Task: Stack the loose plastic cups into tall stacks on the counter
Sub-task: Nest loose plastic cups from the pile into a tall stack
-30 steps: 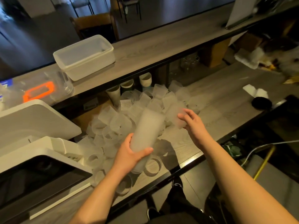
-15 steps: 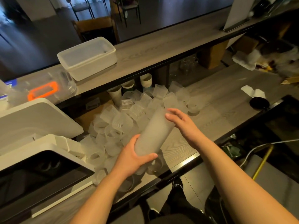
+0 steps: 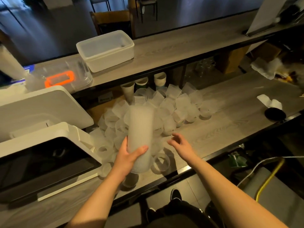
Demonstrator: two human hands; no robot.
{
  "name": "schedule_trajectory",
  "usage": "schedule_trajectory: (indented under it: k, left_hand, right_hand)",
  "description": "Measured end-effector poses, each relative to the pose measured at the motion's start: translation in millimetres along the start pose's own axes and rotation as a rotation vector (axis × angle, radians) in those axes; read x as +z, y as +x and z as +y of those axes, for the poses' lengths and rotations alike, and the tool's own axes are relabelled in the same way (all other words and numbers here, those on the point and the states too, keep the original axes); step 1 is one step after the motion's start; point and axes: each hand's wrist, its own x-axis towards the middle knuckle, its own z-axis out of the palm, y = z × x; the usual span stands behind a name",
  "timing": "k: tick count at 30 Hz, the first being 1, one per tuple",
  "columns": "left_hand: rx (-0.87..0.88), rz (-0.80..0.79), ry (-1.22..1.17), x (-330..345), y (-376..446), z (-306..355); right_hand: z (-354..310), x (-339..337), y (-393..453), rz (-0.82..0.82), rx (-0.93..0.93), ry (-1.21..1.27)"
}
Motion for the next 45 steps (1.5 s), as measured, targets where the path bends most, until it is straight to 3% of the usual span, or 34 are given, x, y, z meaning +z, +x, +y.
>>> schedule_trajectory:
  k: [6, 12, 20, 25, 32, 37, 41, 45]
  left_hand:
    - [-0.020, 0.097, -0.067, -15.2, -5.8, -11.7]
    - [-0.011, 0.163, -0.119, -17.4, -13.5, -18.8]
    - [-0.033, 0.180, -0.149, -18.7, -18.4, -25.0]
    - [-0.041, 0.182, -0.134, -17.0, -15.0, -24.8]
    - [-0.019, 0.148, -0.060, -17.1, -10.1, -18.2]
    - [0.030, 0.115, 0.093, -23.8, -9.1, -10.0]
    - [0.077, 0.086, 0.258, -30.2, -14.4, -6.6]
    - [0.118, 0.068, 0.436, -37.0, -18.4, -5.1]
  right_hand:
    - [54.4, 22.3, 2.3, -0.217, 0.004, -0.411]
    - [74.3, 39.9, 10.9, -0.158, -0.121, -0.613]
    - [84.8, 23.4, 8.3, -0.061, -0.130, -0.523]
    - [81.4, -1.5, 1.7, 0.056, -0.073, -0.219]
    - [13.1, -26.4, 2.9, 0.194, -0.170, 0.085]
    - [-71.9, -31.9, -9.5, 0.194, -0.299, 0.285]
    - [-129.5, -27.1, -17.8, 0.146, -0.401, 0.244]
    - [-160.6, -10.5, -20.3, 0.012, -0.470, -0.009]
